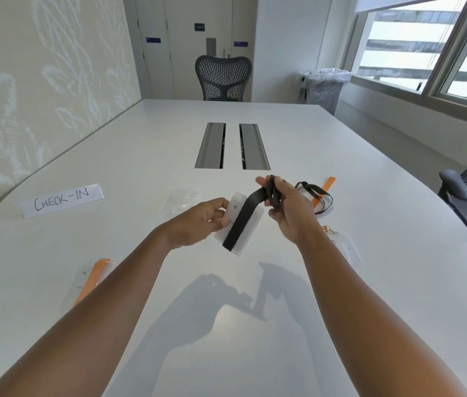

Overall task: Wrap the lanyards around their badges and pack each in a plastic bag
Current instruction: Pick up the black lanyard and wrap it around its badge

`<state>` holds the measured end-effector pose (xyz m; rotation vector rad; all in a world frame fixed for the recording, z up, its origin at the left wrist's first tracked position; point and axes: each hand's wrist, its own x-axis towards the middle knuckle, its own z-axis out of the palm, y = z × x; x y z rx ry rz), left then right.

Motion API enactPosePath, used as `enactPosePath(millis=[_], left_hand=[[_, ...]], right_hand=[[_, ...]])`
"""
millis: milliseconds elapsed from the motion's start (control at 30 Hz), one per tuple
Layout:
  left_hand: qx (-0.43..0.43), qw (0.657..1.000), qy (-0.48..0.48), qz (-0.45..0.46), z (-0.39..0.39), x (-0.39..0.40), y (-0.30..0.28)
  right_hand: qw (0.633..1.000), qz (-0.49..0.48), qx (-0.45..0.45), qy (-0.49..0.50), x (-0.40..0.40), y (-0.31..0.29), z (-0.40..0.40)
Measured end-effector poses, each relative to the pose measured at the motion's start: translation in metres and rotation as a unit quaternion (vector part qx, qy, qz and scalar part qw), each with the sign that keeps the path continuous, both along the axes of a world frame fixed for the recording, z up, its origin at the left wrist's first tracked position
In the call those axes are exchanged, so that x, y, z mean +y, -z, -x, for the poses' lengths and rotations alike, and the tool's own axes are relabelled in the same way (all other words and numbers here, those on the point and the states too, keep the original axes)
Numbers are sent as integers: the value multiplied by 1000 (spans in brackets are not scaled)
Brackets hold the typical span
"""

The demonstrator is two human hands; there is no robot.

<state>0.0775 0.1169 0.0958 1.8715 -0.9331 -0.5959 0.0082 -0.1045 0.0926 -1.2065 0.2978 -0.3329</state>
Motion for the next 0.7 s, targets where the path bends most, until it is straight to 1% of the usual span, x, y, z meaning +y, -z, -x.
enactPosePath(millis=[100,200,267,333,400,500,600,633,700], left_hand=[[4,999,5,49,0,-3,-4],[-4,998,-25,54,-3,-7,-6],[19,996,-54,68,-3,-10,-6],[44,991,-79,102,-2,-16,-6],[66,983,-111,128,-2,-21,-5],[96,967,-177,154,-3,-25,-4],[96,951,-243,167,-7,-26,-4],[92,947,-258,166,-9,-27,-4],[80,941,-285,163,-11,-28,-1]], right_hand=[[998,24,58,-1,10,16,1],[995,51,80,-24,20,27,1],[996,41,68,-51,27,29,1],[996,20,58,-68,32,29,1],[995,-10,56,-82,35,29,-1],[989,-45,49,-133,36,28,-1],[984,-72,30,-162,37,30,3],[984,-71,21,-164,37,31,4],[986,-25,18,-162,37,33,5]])
